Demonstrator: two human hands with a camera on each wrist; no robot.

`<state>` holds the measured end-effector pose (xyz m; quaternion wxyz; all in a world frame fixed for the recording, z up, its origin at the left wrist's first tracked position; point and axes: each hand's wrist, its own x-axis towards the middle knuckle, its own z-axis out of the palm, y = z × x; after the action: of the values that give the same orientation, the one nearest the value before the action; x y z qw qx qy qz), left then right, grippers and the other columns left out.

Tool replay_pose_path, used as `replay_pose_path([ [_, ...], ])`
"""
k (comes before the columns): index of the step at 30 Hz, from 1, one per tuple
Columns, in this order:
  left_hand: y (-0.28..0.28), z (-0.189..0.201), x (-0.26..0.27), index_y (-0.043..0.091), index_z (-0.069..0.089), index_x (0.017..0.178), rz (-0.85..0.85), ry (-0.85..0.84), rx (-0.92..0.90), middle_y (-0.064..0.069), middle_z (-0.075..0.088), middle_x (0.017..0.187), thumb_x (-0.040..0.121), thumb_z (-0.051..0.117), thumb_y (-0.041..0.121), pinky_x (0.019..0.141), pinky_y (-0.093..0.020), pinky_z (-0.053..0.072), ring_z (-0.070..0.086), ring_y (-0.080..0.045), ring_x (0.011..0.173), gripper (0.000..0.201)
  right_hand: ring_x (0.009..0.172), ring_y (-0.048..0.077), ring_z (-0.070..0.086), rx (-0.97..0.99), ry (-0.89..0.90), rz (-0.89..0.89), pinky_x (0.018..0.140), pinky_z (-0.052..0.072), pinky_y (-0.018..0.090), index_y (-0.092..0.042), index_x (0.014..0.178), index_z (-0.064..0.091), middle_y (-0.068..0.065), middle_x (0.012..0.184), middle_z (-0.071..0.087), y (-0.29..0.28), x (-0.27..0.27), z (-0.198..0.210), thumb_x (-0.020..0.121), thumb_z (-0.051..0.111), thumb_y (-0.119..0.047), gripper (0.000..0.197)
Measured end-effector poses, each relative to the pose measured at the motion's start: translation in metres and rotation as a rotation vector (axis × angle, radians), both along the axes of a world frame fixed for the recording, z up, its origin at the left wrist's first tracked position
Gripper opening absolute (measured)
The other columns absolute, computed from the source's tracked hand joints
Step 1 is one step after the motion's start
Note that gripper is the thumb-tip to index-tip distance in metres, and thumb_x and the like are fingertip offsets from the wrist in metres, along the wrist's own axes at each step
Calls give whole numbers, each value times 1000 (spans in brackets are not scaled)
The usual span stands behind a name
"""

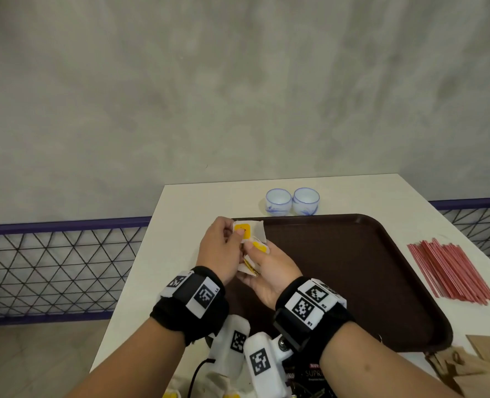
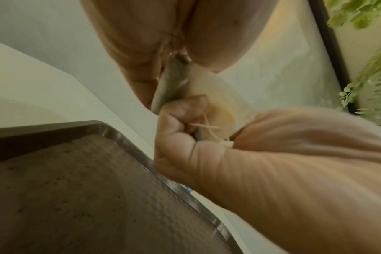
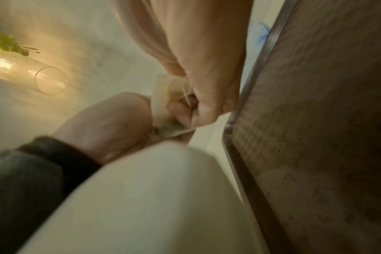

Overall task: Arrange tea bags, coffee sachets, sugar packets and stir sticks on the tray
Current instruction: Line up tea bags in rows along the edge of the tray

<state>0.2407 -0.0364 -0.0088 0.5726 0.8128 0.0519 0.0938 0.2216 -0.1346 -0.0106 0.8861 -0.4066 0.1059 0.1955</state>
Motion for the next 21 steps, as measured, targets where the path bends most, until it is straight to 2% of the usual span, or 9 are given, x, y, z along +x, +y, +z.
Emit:
replay_pose_path([
  [3, 1, 6, -2, 16, 45, 90, -24, 37, -116, -4, 53, 78, 97, 47, 14, 54, -31, 50, 54, -19, 57, 7, 63, 14, 52, -39, 14, 23, 49, 51, 24, -6, 104, 54, 8, 77, 56, -4, -1, 4, 99, 42, -7, 12],
  [5, 8, 11, 2, 15, 45, 89, -32, 11, -132, -7, 54, 77, 97, 47, 13, 47, -27, 47, 54, -18, 55, 8, 64, 15, 50, -103, 32, 46, 49, 49, 25, -7, 96, 53, 8, 73, 52, -10, 0, 6, 98, 46, -6, 7],
  [8, 27, 21, 17, 16, 47, 84, -70, 8, -67, -12, 56, 83, 95, 49, 10, 43, -26, 47, 54, -17, 60, 13, 66, 14, 51, -197, 47, 47, 48, 49, 24, -7, 98, 55, 7, 73, 50, -23, 2, 10, 96, 51, -7, 4],
  [10, 40, 27, 29, 15, 50, 85, -143, 38, 6, -9, 55, 82, 94, 51, 8, 47, -26, 49, 52, -16, 62, 11, 66, 14, 51, -231, 35, 49, 50, 50, 26, -7, 103, 54, 7, 74, 51, -33, 3, 12, 96, 51, -9, 8],
  [13, 54, 25, 57, 17, 57, 87, -263, 88, 332, -2, 56, 82, 92, 54, 9, 69, -36, 51, 52, -19, 70, 9, 67, 14, 52, -271, 16, 57, 53, 50, 27, -7, 107, 54, 5, 75, 53, -49, 4, 10, 96, 51, -10, 11],
  [15, 57, 17, 76, 19, 59, 87, -312, 130, 530, -1, 57, 86, 90, 56, 9, 80, -39, 51, 53, -20, 76, 11, 68, 15, 52, -286, 14, 58, 54, 52, 28, -6, 107, 55, 5, 75, 53, -57, 4, 8, 96, 52, -11, 13],
  [16, 57, 12, 85, 19, 60, 87, -331, 151, 569, -1, 58, 88, 90, 56, 8, 80, -38, 53, 54, -20, 77, 12, 69, 16, 53, -287, 18, 60, 55, 52, 28, -5, 107, 56, 5, 76, 53, -61, 4, 8, 96, 52, -10, 13],
  [19, 49, -3, 106, 13, 64, 95, -385, 184, 650, -3, 58, 95, 90, 55, 6, 64, -21, 51, 55, -16, 71, 12, 71, 17, 54, -297, 29, 65, 57, 53, 31, -5, 106, 58, 7, 76, 54, -68, 5, 6, 95, 53, -10, 13],
  [21, 44, -12, 119, 10, 64, 101, -401, 191, 712, -6, 61, 105, 90, 55, 7, 73, -24, 47, 54, -17, 81, 14, 72, 17, 54, -305, 18, 71, 63, 52, 33, -5, 103, 60, 8, 79, 55, -71, 7, 5, 94, 53, -9, 12],
])
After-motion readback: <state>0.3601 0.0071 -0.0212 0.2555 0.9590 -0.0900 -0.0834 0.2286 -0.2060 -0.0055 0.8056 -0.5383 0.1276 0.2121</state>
